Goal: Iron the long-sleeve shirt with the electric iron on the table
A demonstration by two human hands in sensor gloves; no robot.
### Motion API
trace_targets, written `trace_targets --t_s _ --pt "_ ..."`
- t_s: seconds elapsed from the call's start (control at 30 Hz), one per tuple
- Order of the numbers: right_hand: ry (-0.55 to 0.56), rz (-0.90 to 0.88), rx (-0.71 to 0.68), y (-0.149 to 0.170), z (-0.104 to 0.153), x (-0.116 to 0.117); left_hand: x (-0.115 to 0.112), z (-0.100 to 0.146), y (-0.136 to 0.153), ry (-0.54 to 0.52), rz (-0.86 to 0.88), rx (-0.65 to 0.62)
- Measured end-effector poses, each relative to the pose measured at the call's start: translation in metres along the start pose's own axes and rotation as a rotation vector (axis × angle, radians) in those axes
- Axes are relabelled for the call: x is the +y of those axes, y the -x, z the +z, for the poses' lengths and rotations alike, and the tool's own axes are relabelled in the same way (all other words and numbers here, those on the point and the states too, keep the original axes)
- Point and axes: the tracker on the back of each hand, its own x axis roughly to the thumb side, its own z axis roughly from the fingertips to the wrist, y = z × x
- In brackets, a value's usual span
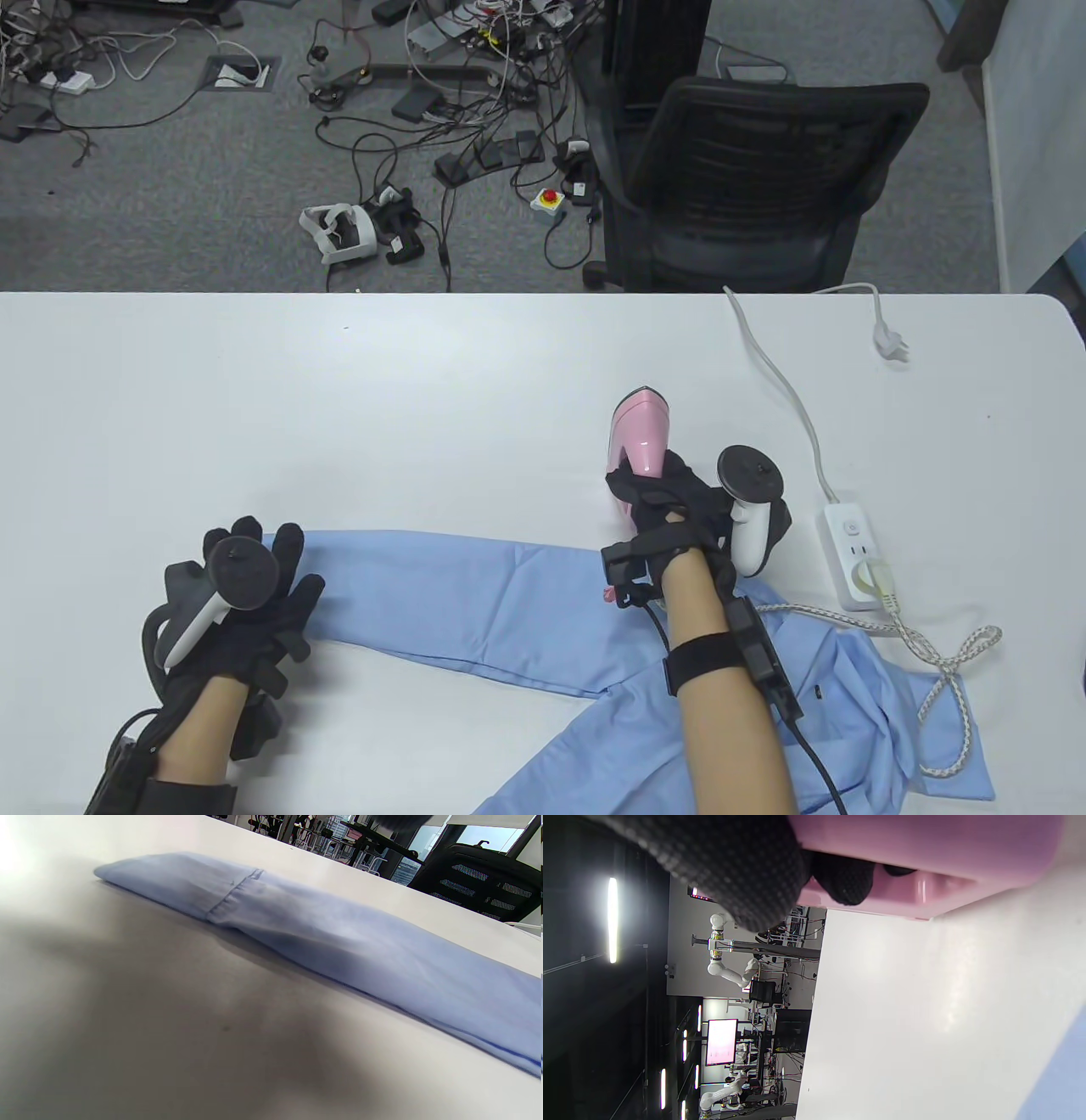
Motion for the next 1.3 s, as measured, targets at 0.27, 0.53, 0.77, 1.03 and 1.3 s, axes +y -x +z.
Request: trace_targets --t_s 0.27,0.53,0.77,1.03,1.3 --pt "0.081 0.225 0.034 0.004 0.003 0.006 -0.001 0.001 -0.002 0.021 -0.010 0.003" --pt "0.101 0.360 0.062 0.008 0.005 0.008 -0.004 0.002 -0.007 0.044 -0.016 -0.012" --pt "0.111 0.428 0.175 0.012 0.010 0.012 -0.002 0.006 -0.012 0.030 -0.008 -0.042" --pt "-0.007 0.482 0.160 -0.016 0.046 -0.005 -0.001 0.004 -0.008 0.026 0.041 -0.035" --pt "0.160 0.687 0.122 -0.058 0.078 -0.067 -0.002 0.006 -0.013 0.020 0.019 -0.052"
